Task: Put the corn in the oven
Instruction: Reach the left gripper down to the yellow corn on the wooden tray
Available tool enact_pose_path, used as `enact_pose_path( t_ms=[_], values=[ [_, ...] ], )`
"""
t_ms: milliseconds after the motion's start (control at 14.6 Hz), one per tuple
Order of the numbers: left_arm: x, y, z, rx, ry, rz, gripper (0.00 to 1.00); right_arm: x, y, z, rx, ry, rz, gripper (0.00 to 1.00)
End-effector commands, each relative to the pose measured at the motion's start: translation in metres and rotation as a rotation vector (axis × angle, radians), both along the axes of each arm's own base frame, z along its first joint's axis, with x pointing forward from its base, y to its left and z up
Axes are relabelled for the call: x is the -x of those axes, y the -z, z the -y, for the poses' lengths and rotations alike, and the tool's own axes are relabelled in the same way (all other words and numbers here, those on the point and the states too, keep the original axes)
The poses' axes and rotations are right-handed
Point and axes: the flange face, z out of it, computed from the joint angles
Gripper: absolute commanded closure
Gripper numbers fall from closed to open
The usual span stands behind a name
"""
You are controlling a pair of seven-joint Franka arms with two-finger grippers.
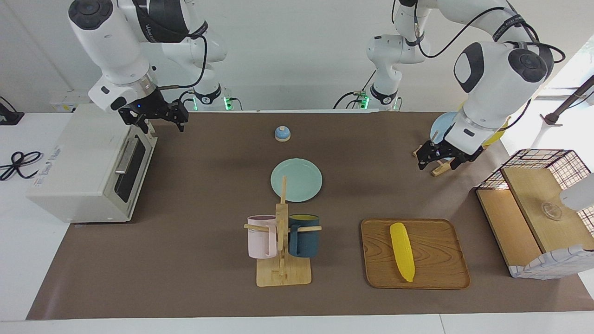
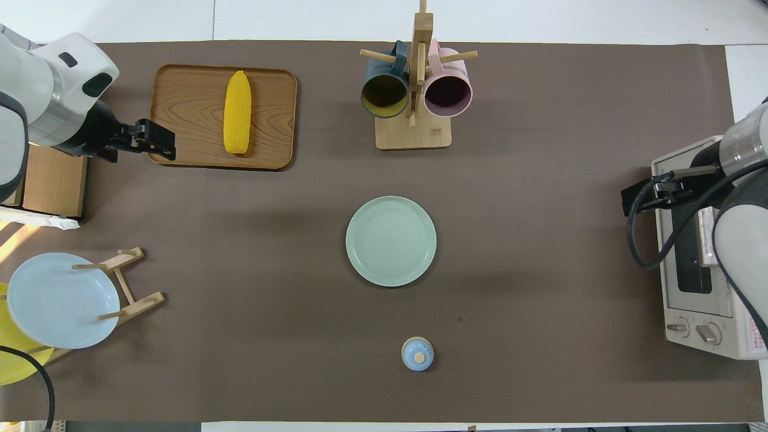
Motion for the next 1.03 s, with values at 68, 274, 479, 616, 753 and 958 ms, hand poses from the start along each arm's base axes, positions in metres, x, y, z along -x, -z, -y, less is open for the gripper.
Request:
enact_pose_path(
  t_ms=[68, 274, 479, 616, 753, 958],
  values=[
    [-0.039, 0.027, 0.023, 0.012, 0.029, 0.014, 0.0, 0.003, -0.003, 0.001, -0.018, 0.02, 0.004, 0.0],
    [-0.056, 0.055, 0.035, 0.018, 0.062, 0.019, 0.0, 0.003, -0.003, 0.0, -0.02, 0.019, 0.004, 0.0],
    [-0.085, 0.086, 0.041, 0.022, 0.111, 0.017, 0.0, 0.003, -0.003, 0.0, -0.02, 0.02, 0.004, 0.0],
    [-0.099, 0.11, 0.052, 0.023, 0.125, 0.012, 0.0, 0.003, -0.003, 0.0, -0.02, 0.02, 0.004, 0.0],
    [-0.11, 0.134, 0.054, 0.028, 0.12, 0.039, 0.0, 0.003, -0.003, 0.0, -0.02, 0.02, 0.004, 0.0],
    [-0.119, 0.156, 0.052, 0.031, 0.119, 0.067, 0.0, 0.003, -0.003, 0.0, -0.02, 0.02, 0.004, 0.0]
  ],
)
